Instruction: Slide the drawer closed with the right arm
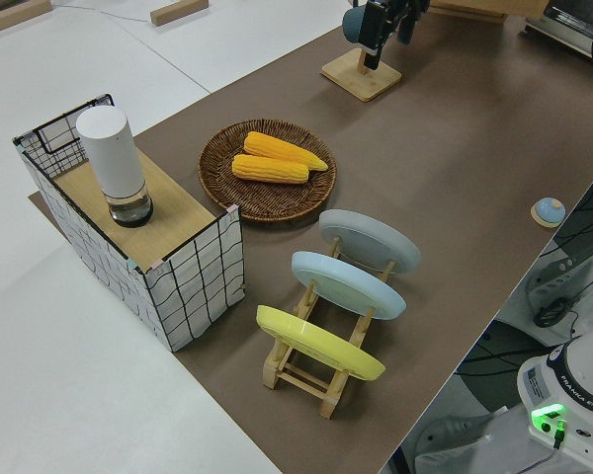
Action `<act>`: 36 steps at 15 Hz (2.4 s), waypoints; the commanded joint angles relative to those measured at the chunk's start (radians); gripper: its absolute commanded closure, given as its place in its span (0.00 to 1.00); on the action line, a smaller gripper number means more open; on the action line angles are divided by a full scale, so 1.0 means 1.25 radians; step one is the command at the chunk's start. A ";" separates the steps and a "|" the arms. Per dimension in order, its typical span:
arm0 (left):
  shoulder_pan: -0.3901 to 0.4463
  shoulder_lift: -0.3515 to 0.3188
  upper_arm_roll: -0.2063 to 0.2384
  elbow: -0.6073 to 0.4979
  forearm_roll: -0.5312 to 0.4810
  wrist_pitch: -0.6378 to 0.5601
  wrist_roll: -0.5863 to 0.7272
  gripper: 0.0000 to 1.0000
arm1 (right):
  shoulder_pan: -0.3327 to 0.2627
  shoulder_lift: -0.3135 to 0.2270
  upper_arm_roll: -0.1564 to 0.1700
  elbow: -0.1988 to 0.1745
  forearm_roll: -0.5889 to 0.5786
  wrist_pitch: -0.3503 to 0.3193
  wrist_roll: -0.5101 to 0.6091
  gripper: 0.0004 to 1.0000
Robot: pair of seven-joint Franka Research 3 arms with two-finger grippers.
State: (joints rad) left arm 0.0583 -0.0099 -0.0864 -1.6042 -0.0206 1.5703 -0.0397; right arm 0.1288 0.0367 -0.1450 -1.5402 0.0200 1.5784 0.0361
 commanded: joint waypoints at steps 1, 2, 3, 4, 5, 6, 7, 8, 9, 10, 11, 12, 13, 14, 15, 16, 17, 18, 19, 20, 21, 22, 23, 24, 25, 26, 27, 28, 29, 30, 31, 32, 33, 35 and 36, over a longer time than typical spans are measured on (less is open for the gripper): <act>-0.004 -0.008 0.004 -0.004 0.009 -0.009 0.006 0.00 | -0.006 -0.005 0.007 0.000 -0.029 0.004 0.019 0.01; -0.005 -0.008 0.003 -0.004 0.009 -0.009 0.006 0.00 | 0.001 -0.006 0.006 0.000 -0.040 0.003 0.020 0.01; -0.004 -0.008 0.003 -0.004 0.009 -0.009 0.006 0.00 | 0.004 -0.006 0.007 0.000 -0.050 0.001 0.019 0.01; -0.005 -0.008 0.004 -0.004 0.009 -0.011 0.006 0.00 | 0.003 -0.005 0.008 0.000 -0.050 -0.002 0.015 0.01; -0.005 -0.008 0.003 -0.004 0.009 -0.009 0.006 0.00 | -0.004 -0.005 0.009 0.000 -0.045 -0.005 0.015 0.01; -0.005 -0.008 0.004 -0.004 0.009 -0.009 0.006 0.00 | -0.006 -0.006 0.009 0.000 -0.043 -0.005 0.012 0.01; -0.004 -0.009 0.004 -0.004 0.009 -0.009 0.006 0.00 | -0.005 -0.005 0.009 0.001 -0.043 -0.005 0.012 0.01; -0.005 -0.008 0.003 -0.004 0.009 -0.009 0.006 0.00 | -0.002 -0.006 0.010 0.001 -0.042 -0.004 0.013 0.01; -0.004 -0.008 0.004 -0.004 0.009 -0.009 0.006 0.00 | -0.001 -0.006 0.013 0.001 -0.042 -0.005 0.015 0.01; -0.004 -0.008 0.004 -0.004 0.009 -0.009 0.006 0.00 | -0.001 -0.006 0.014 0.003 -0.042 -0.005 0.016 0.01; -0.004 -0.008 0.003 -0.004 0.009 -0.009 0.006 0.00 | -0.001 -0.005 0.013 0.003 -0.036 -0.005 0.016 0.02; -0.004 -0.008 0.004 -0.004 0.009 -0.009 0.006 0.00 | -0.004 -0.005 0.014 0.003 -0.031 -0.005 0.016 0.03; -0.005 -0.008 0.004 -0.004 0.009 -0.009 0.006 0.00 | -0.005 -0.005 0.014 0.003 -0.031 -0.005 0.015 0.10; -0.005 -0.008 0.004 -0.004 0.009 -0.009 0.006 0.00 | -0.005 -0.006 0.014 0.003 -0.029 -0.005 0.014 0.21; -0.004 -0.008 0.004 -0.004 0.009 -0.009 0.006 0.00 | -0.005 -0.006 0.014 0.003 -0.029 -0.007 0.012 0.40; -0.004 -0.008 0.004 -0.004 0.009 -0.009 0.006 0.00 | -0.006 -0.006 0.014 0.003 -0.031 -0.016 0.012 0.57; -0.004 -0.008 0.003 -0.004 0.009 -0.009 0.006 0.00 | -0.006 -0.006 0.014 0.004 -0.031 -0.026 0.012 0.73; -0.004 -0.008 0.004 -0.004 0.008 -0.009 0.006 0.00 | -0.006 -0.006 0.013 0.004 -0.031 -0.028 0.010 0.87; -0.005 -0.008 0.004 -0.004 0.009 -0.009 0.006 0.00 | -0.006 -0.007 0.010 0.004 -0.029 -0.028 0.010 1.00; -0.004 -0.008 0.004 -0.004 0.009 -0.009 0.006 0.00 | -0.007 -0.007 0.007 0.004 -0.025 -0.028 0.009 1.00; -0.005 -0.008 0.003 -0.004 0.009 -0.009 0.006 0.00 | -0.007 -0.008 0.004 0.004 -0.010 -0.029 0.009 1.00; -0.005 -0.008 0.003 -0.004 0.009 -0.009 0.006 0.00 | -0.010 -0.010 0.004 0.004 0.002 -0.029 0.009 1.00; -0.005 -0.008 0.003 -0.004 0.009 -0.009 0.006 0.00 | -0.010 -0.010 0.004 0.004 0.004 -0.029 0.009 1.00; -0.004 -0.008 0.004 -0.004 0.009 -0.009 0.006 0.00 | -0.010 -0.010 0.004 0.004 0.004 -0.029 0.010 1.00; -0.004 -0.008 0.004 -0.004 0.009 -0.009 0.006 0.00 | -0.007 -0.011 0.004 0.004 0.004 -0.029 0.014 1.00; -0.005 -0.008 0.004 -0.004 0.009 -0.009 0.006 0.00 | -0.006 -0.013 0.004 0.004 0.004 -0.031 0.016 1.00; -0.004 -0.008 0.003 -0.004 0.009 -0.011 0.006 0.00 | -0.005 -0.015 0.006 0.004 0.004 -0.035 0.021 1.00; -0.004 -0.009 0.004 -0.004 0.009 -0.011 0.006 0.00 | -0.002 -0.015 0.008 0.004 0.004 -0.049 0.032 1.00; -0.005 -0.008 0.004 -0.004 0.009 -0.009 0.006 0.00 | 0.002 -0.016 0.010 0.004 0.002 -0.061 0.053 1.00; -0.005 -0.008 0.003 -0.004 0.009 -0.009 0.006 0.00 | 0.006 -0.022 0.013 0.007 0.001 -0.069 0.075 1.00; -0.004 -0.008 0.004 -0.004 0.009 -0.009 0.006 0.00 | 0.007 -0.033 0.018 0.016 0.001 -0.076 0.095 1.00; -0.004 -0.008 0.004 -0.004 0.009 -0.009 0.006 0.00 | 0.010 -0.037 0.019 0.023 0.001 -0.083 0.112 1.00; -0.004 -0.008 0.004 -0.004 0.009 -0.009 0.006 0.00 | 0.010 -0.042 0.025 0.034 -0.004 -0.100 0.130 1.00; -0.004 -0.009 0.004 -0.004 0.009 -0.011 0.006 0.00 | 0.023 -0.049 0.030 0.061 -0.006 -0.129 0.165 1.00; -0.005 -0.008 0.004 -0.004 0.009 -0.009 0.006 0.00 | 0.032 -0.055 0.030 0.068 -0.006 -0.132 0.178 1.00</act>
State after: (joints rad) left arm 0.0583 -0.0099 -0.0863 -1.6042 -0.0206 1.5703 -0.0397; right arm 0.1457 -0.0094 -0.1101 -1.4934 0.0000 1.4582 0.1933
